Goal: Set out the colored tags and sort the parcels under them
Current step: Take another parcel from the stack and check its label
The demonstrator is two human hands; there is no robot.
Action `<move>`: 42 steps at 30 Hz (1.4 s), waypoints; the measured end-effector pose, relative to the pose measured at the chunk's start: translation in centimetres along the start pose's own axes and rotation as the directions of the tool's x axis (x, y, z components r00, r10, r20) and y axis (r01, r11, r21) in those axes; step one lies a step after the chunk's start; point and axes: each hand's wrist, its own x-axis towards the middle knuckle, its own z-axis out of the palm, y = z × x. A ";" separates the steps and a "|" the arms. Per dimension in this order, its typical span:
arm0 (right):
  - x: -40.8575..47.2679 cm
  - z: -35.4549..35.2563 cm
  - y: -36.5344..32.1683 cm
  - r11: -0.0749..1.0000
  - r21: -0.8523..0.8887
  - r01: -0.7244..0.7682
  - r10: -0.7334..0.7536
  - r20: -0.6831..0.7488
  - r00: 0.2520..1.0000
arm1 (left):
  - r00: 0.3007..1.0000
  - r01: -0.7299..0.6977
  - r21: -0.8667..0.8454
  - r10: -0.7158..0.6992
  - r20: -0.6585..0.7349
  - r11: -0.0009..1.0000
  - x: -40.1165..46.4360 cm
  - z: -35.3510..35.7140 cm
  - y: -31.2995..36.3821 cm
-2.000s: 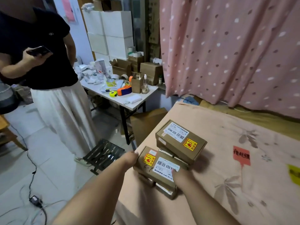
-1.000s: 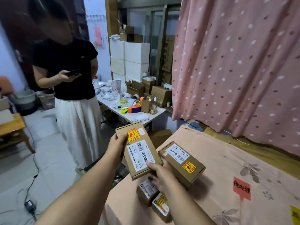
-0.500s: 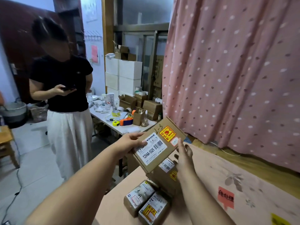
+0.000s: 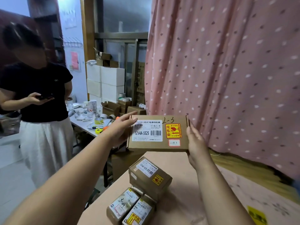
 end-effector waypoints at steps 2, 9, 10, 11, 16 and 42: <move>0.0 -0.4 -1.3 0.996 0.062 0.061 -0.057 -0.074 0.996 | 0.999 -0.033 -0.097 0.029 -0.042 0.995 -0.1 1.8 -0.3; -1.7 -1.2 -6.3 0.966 0.135 0.219 -0.191 -0.195 0.962 | 0.958 -0.263 -0.088 0.248 -0.146 0.961 -1.5 8.5 -0.1; -2.1 -1.3 -6.8 0.964 0.140 0.226 -0.200 -0.178 0.964 | 0.940 -0.300 -0.083 0.280 -0.194 0.950 -1.8 9.2 0.1; -2.3 -1.6 -7.2 0.962 0.134 0.238 -0.217 -0.155 0.964 | 0.921 -0.339 -0.077 0.313 -0.233 0.938 -1.9 9.8 0.3; -3.4 -2.6 -8.7 0.937 0.046 0.347 -0.339 -0.122 0.933 | 0.823 -0.494 -0.055 0.447 -0.352 0.867 -3.2 12.4 0.5; -7.4 -14.7 -13.0 0.906 -0.211 0.367 -0.423 -0.459 0.781 | 0.865 -0.491 -0.228 0.502 -0.013 0.841 1.0 25.9 -1.6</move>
